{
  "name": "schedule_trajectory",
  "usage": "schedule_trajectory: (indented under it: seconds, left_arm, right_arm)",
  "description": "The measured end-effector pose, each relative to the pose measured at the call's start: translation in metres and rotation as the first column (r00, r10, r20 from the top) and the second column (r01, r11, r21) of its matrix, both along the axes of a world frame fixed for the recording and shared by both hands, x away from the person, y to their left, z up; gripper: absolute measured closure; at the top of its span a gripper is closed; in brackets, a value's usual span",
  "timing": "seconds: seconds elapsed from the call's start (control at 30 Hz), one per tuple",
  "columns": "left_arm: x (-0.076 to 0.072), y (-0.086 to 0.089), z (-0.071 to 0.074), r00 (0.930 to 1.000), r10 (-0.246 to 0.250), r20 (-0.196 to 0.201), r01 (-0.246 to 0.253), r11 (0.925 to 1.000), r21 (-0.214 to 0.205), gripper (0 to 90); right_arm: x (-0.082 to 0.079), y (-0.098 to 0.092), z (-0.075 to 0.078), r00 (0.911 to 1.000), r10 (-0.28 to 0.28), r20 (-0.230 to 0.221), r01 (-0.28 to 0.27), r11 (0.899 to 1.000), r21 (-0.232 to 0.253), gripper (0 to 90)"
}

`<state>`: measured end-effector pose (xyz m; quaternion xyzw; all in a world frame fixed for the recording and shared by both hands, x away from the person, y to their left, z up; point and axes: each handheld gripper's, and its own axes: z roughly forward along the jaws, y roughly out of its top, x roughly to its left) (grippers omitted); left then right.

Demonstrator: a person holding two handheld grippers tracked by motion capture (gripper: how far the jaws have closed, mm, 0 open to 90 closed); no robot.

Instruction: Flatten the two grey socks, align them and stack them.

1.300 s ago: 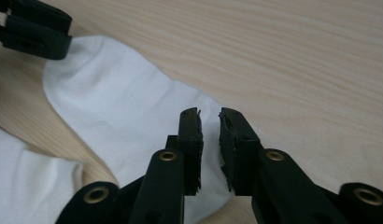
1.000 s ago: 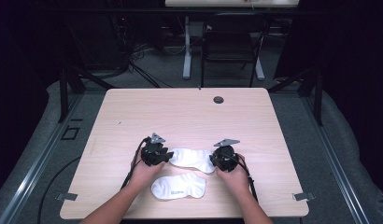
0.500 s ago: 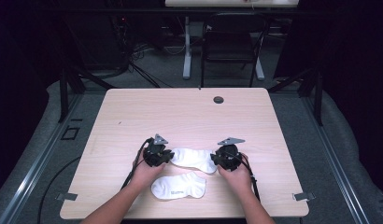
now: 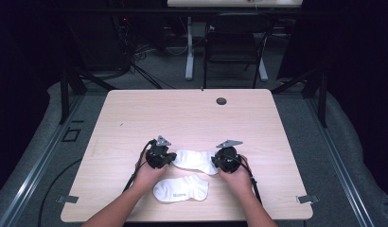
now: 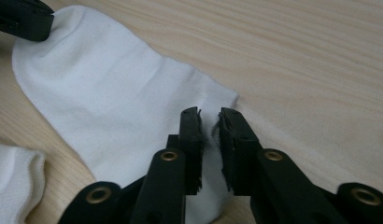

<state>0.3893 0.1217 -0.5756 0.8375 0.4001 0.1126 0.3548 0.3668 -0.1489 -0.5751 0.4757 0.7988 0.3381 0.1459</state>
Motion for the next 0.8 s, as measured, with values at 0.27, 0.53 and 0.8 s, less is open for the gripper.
schedule_trajectory:
  seconds: [0.27, 0.53, 0.8]
  left_arm:
    - [-0.001, 0.003, 0.005, 1.0, 0.006, -0.005, -0.007, 0.9998, -0.019, 89.0]
    - [-0.009, 0.004, 0.019, 0.9992, -0.019, 0.035, 0.02, 0.9994, -0.029, 89.0]
    - [-0.016, 0.011, 0.031, 0.9983, -0.015, 0.056, 0.018, 0.9983, -0.056, 89.0]
  right_arm:
    - [-0.001, 0.001, 0.005, 1.0, 0.004, 0.0, -0.004, 1.0, 0.005, 86.4]
    - [-0.004, 0.001, 0.018, 0.9996, 0.008, 0.028, -0.009, 0.999, 0.033, 86.4]
    - [-0.009, 0.008, 0.033, 0.9981, 0.039, 0.048, -0.04, 0.999, 0.032, 86.3]
